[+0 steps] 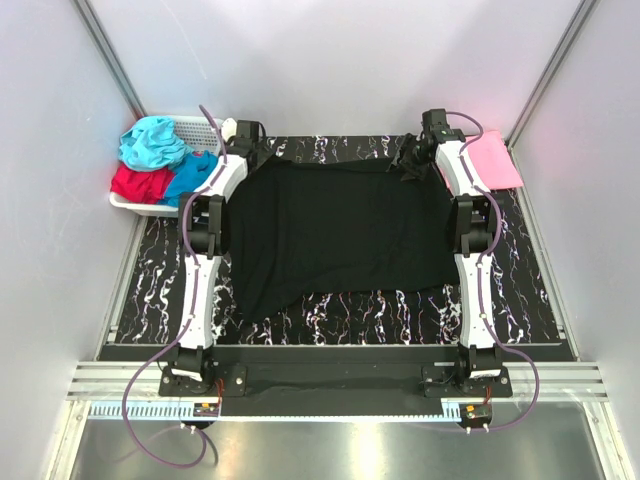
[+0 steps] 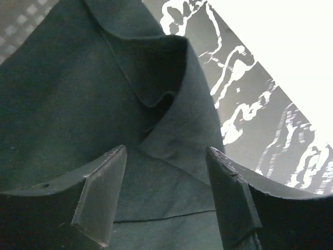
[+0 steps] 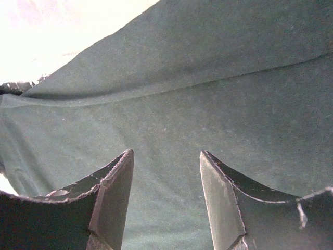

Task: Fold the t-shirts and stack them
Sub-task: Flatten the tshirt out

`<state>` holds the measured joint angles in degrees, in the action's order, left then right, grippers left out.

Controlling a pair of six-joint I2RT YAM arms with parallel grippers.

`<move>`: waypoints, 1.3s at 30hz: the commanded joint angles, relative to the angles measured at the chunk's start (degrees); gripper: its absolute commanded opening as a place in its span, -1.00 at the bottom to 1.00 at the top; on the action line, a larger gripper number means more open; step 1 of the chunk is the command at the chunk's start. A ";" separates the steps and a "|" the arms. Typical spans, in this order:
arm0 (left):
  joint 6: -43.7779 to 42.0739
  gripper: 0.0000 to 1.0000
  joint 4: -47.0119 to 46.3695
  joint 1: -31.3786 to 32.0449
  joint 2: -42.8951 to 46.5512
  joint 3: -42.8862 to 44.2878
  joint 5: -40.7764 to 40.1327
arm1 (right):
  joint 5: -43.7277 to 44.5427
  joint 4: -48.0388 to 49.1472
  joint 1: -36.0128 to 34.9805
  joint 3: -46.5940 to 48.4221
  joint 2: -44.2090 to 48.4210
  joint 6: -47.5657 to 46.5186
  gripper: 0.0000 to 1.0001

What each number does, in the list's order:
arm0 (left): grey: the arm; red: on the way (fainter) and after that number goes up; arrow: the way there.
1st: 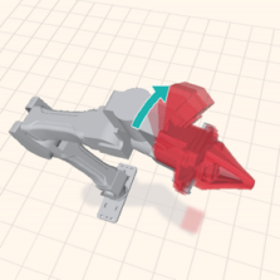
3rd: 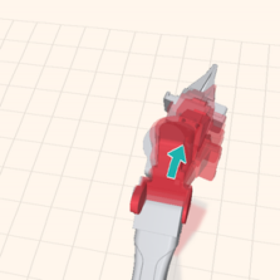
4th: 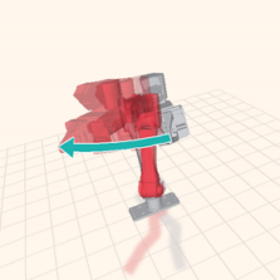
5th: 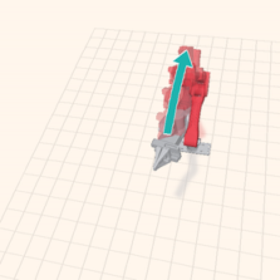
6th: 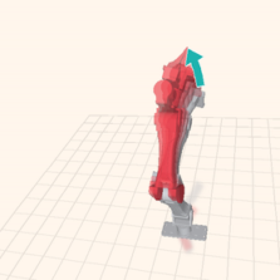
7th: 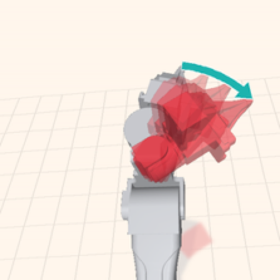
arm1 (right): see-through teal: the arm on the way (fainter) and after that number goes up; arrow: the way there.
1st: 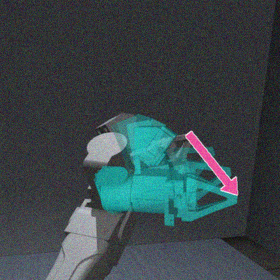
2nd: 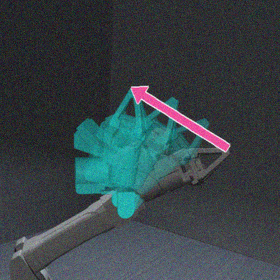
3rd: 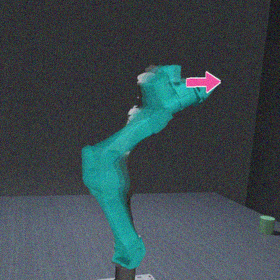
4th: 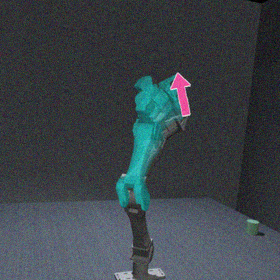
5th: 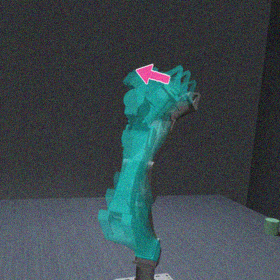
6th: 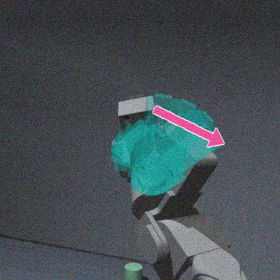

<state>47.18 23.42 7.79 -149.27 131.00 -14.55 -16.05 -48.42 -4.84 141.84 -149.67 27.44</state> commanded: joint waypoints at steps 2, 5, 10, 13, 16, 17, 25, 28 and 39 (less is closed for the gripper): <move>6.17 0.36 -4.95 -0.93 0.38 -1.80 2.94 | -2.84 -1.23 -0.34 0.90 4.73 0.68 0.22; 6.87 0.35 -7.33 -0.94 0.03 -1.98 3.38 | -2.23 -1.58 -0.35 -0.77 5.09 0.60 0.20; 7.05 -0.09 -8.57 -0.94 -0.76 -1.01 3.38 | -1.18 -2.02 -0.43 -1.83 5.26 0.33 0.18; 7.05 -0.48 -8.57 -0.94 -0.50 -1.01 3.65 | -0.73 -2.20 -0.43 -1.57 4.74 0.42 0.17; 6.44 -0.67 -8.39 -0.85 0.47 -2.24 3.30 | -0.56 -2.46 -0.43 -0.95 4.12 0.60 0.16; 6.17 -0.74 -8.39 -0.94 0.73 -2.41 3.12 | -0.38 -2.46 -0.43 -0.86 3.94 0.68 0.15; 3.89 -1.00 -7.69 -0.59 4.16 -4.78 2.95 | 5.57 -4.31 -0.43 -0.60 3.59 2.00 0.11; 1.79 -1.00 -7.51 -0.06 6.97 -6.54 1.63 | 10.41 -6.85 -0.35 1.32 3.15 1.92 0.12; -0.51 -1.00 -7.34 0.65 10.05 -7.95 1.89 | 13.07 -7.91 0.36 8.35 -1.67 -0.46 0.25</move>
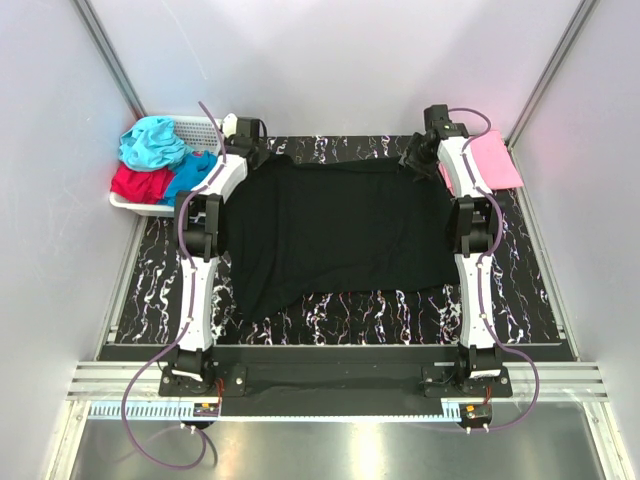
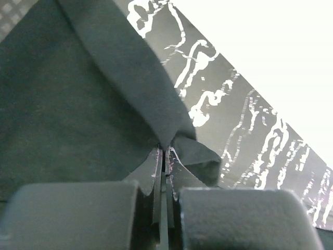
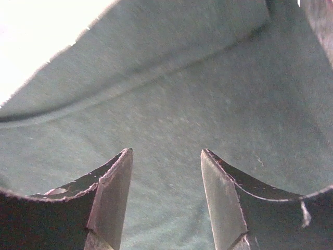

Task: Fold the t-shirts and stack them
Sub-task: Flatten the tshirt out

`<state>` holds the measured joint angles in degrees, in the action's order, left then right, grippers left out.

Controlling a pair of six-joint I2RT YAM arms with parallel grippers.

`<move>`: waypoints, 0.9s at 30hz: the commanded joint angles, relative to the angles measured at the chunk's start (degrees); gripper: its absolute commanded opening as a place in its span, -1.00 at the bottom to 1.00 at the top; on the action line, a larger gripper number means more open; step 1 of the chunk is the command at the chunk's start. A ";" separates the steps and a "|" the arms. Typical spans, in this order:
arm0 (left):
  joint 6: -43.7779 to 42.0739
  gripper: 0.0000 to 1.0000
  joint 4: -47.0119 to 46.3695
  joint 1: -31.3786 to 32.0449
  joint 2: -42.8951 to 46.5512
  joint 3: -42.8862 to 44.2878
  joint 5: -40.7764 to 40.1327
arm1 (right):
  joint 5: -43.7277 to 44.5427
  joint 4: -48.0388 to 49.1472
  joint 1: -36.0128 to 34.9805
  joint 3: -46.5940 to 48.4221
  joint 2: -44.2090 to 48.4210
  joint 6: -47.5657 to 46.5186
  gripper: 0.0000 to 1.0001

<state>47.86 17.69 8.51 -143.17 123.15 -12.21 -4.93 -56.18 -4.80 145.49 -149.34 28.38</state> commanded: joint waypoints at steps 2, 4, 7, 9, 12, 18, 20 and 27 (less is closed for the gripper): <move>-1.10 -1.00 -1.70 -0.08 4.13 -0.19 -0.19 | 1.94 -0.07 0.84 7.68 -3.67 -1.14 0.26; -1.01 -1.00 -1.61 -0.08 4.39 -0.28 0.25 | 3.16 -0.24 1.89 10.67 -6.49 -0.96 0.25; -1.27 -1.00 -1.70 0.01 4.92 -0.28 0.95 | 7.36 0.11 3.21 12.01 -8.25 -0.96 0.24; -1.36 -1.00 -1.70 0.01 5.45 -0.63 1.65 | 8.88 0.81 4.00 11.84 -8.16 -0.87 0.23; -1.45 -1.00 -1.78 0.01 6.06 -0.90 2.71 | 12.22 3.79 4.45 10.17 -7.29 -1.92 0.22; -1.71 -1.00 -1.78 0.36 6.68 -1.51 3.68 | 11.61 10.65 4.45 8.85 -7.28 -2.72 0.21; -1.63 -1.00 -1.78 0.45 6.77 -1.86 3.77 | 10.12 11.88 4.45 9.54 -7.90 -2.63 0.22; -1.80 -1.00 -1.70 0.89 7.91 -3.09 4.12 | 5.90 14.69 4.45 7.27 -9.83 -0.17 0.19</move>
<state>46.94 17.87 8.93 -139.81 120.38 -9.19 2.98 -44.77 -0.01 153.56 -157.88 26.98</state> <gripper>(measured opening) 0.020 0.599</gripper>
